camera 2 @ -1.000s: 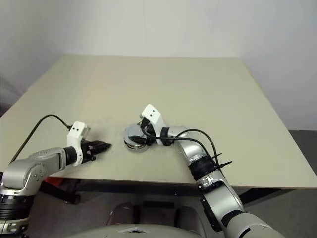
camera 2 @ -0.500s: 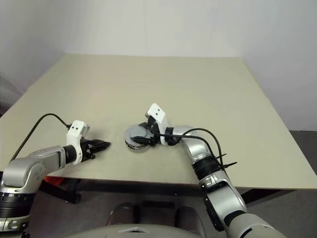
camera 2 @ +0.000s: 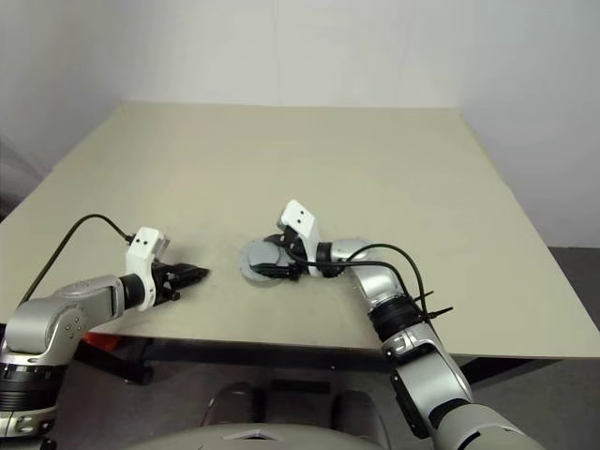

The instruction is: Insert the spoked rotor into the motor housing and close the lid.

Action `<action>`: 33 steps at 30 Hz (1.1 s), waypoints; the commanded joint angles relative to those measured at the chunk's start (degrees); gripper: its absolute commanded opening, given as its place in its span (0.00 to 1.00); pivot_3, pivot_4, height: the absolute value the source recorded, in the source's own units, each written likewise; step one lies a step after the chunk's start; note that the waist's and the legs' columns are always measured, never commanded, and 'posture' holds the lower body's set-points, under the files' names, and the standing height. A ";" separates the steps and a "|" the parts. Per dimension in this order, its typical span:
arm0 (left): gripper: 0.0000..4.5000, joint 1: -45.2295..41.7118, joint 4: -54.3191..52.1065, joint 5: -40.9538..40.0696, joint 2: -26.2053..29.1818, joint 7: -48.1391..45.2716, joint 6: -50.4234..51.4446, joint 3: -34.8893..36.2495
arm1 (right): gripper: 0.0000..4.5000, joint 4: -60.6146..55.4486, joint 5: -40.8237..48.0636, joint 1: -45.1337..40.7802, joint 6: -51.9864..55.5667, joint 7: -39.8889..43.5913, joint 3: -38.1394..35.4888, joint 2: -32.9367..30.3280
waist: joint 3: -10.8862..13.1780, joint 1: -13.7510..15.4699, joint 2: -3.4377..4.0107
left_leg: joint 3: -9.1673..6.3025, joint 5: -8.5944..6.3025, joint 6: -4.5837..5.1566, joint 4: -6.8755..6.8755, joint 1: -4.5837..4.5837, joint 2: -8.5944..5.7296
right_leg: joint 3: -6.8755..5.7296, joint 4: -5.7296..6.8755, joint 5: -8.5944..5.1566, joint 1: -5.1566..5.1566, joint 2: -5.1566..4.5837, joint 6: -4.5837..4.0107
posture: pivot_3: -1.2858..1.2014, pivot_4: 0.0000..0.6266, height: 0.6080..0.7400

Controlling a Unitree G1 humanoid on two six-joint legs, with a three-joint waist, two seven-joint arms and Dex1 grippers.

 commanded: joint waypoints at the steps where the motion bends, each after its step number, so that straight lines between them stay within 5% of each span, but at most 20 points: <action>1: 0.45 -0.89 -0.78 0.00 0.16 0.27 -0.35 1.52 | 0.70 -0.12 -0.23 -0.43 -1.06 -0.08 -0.67 -0.32 | 0.00 0.01 0.00 | 0.00 0.00 0.00 0.00 0.00 0.00 | 0.00 0.00 0.00 0.00 0.00 0.00 | 0.52 0.00 1.00; 33: 0.45 -0.69 -1.74 -0.70 -0.64 1.11 0.62 2.15 | 0.70 9.63 -5.64 -2.65 -8.50 -2.71 1.21 -0.09 | 0.00 -0.11 0.00 | 0.00 0.01 -0.02 0.01 0.41 0.02 | 0.03 0.01 -0.21 0.27 0.00 0.36 | 0.52 0.00 1.00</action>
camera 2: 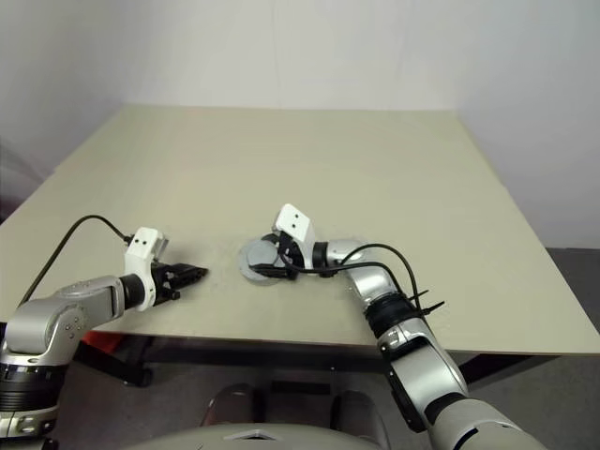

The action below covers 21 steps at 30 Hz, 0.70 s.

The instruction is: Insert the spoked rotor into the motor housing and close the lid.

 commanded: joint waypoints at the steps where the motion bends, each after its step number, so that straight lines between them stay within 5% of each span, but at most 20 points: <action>1: 0.45 -0.61 -1.80 -0.63 -0.10 0.05 -0.10 1.50 | 0.70 2.05 -2.14 -0.50 1.24 -1.27 -0.20 -1.19 | 0.00 0.01 0.00 | 0.00 0.00 0.00 0.00 0.00 0.00 | 0.00 0.00 0.00 0.00 0.00 0.00 | 0.52 0.00 1.00; 12: 0.45 -0.16 -2.59 -0.64 -0.92 0.28 0.26 1.35 | 0.70 -3.31 3.17 -0.66 10.29 2.83 -2.15 -1.11 | 0.00 0.06 0.00 | -0.01 0.00 0.00 0.00 -0.05 -0.01 | 0.01 -0.07 -0.01 -0.01 0.00 0.01 | 0.52 0.00 1.00; 21: 0.45 0.17 -3.10 -0.69 -1.39 0.62 0.58 1.55 | 0.70 -2.01 0.59 -1.09 5.35 1.30 -1.66 -1.44 | 0.00 0.04 0.01 | 0.01 -0.11 0.19 -0.06 -0.49 -0.01 | -0.03 -0.29 0.21 -0.22 0.01 -0.37 | 0.52 0.00 1.00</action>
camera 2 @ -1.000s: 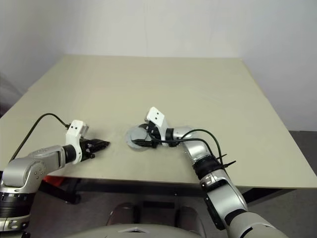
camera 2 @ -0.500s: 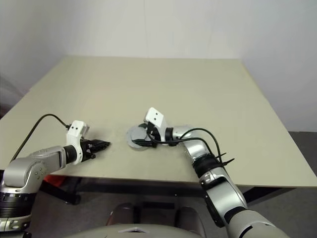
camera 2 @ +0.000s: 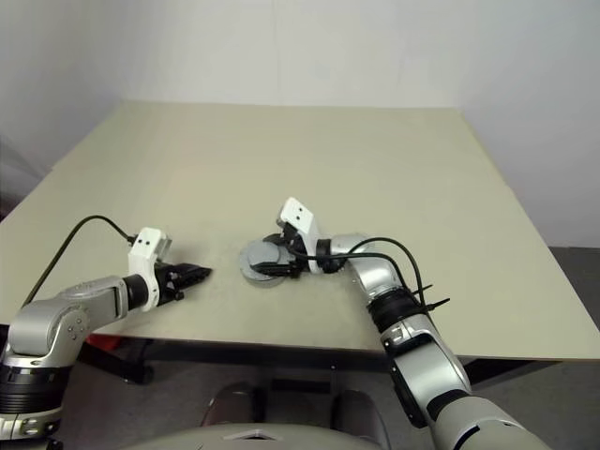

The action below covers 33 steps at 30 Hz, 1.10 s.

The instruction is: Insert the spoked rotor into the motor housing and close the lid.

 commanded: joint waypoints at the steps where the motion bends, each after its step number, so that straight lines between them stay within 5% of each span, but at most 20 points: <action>1: 0.45 -0.02 -1.55 -0.60 -0.04 0.11 -0.04 1.43 | 0.70 1.69 -2.17 -0.56 -3.52 -3.09 -0.72 -0.12 | 0.00 -0.04 0.00 | 0.01 0.00 0.00 0.00 0.01 0.00 | 0.00 -0.01 0.00 0.01 0.00 0.00 | 0.52 0.00 1.00; 33: 0.45 -0.24 -1.12 -0.32 -0.18 0.10 -0.21 1.16 | 0.70 -2.81 3.06 0.77 -2.00 1.58 -4.16 0.19 | 0.01 0.00 0.02 | 0.03 -0.07 0.11 -0.15 -0.06 0.02 | -0.07 -0.40 0.02 0.10 0.01 -0.02 | 0.52 0.00 1.00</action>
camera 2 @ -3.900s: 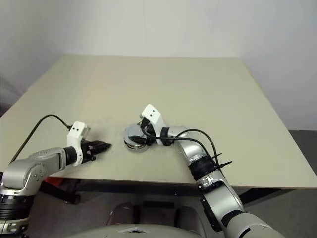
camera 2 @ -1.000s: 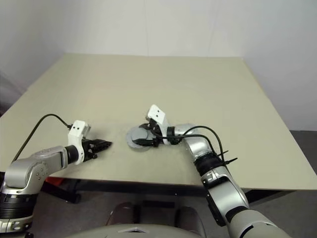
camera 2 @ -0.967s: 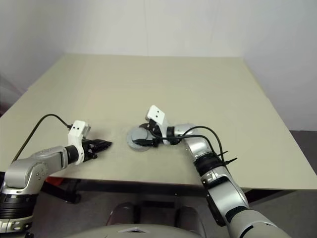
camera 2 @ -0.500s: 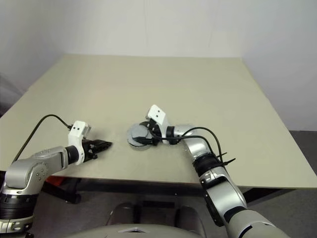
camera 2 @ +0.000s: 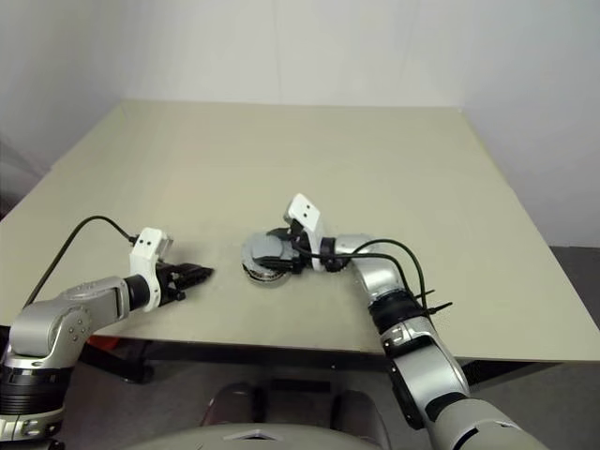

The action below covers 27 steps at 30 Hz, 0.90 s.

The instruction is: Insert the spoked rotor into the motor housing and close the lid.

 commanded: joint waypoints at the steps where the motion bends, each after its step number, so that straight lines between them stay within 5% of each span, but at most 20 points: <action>1: 0.45 -0.47 -0.72 -0.16 0.23 0.08 -0.19 1.05 | 0.70 -3.47 1.38 -0.16 0.00 1.37 -0.83 -0.56 | 0.00 0.00 0.00 | 0.00 0.00 0.00 0.00 0.00 0.00 | 0.00 0.00 0.00 0.00 0.00 0.00 | 0.52 0.00 1.00; 27: 0.45 -0.39 -0.83 -0.30 0.30 0.25 -0.14 1.42 | 0.70 -1.44 -0.27 0.36 -1.78 2.08 -0.32 -1.06 | 0.00 -0.01 -0.01 | 0.01 0.00 0.00 0.00 0.03 0.00 | -0.01 0.00 0.00 0.03 0.00 0.00 | 0.52 0.00 1.00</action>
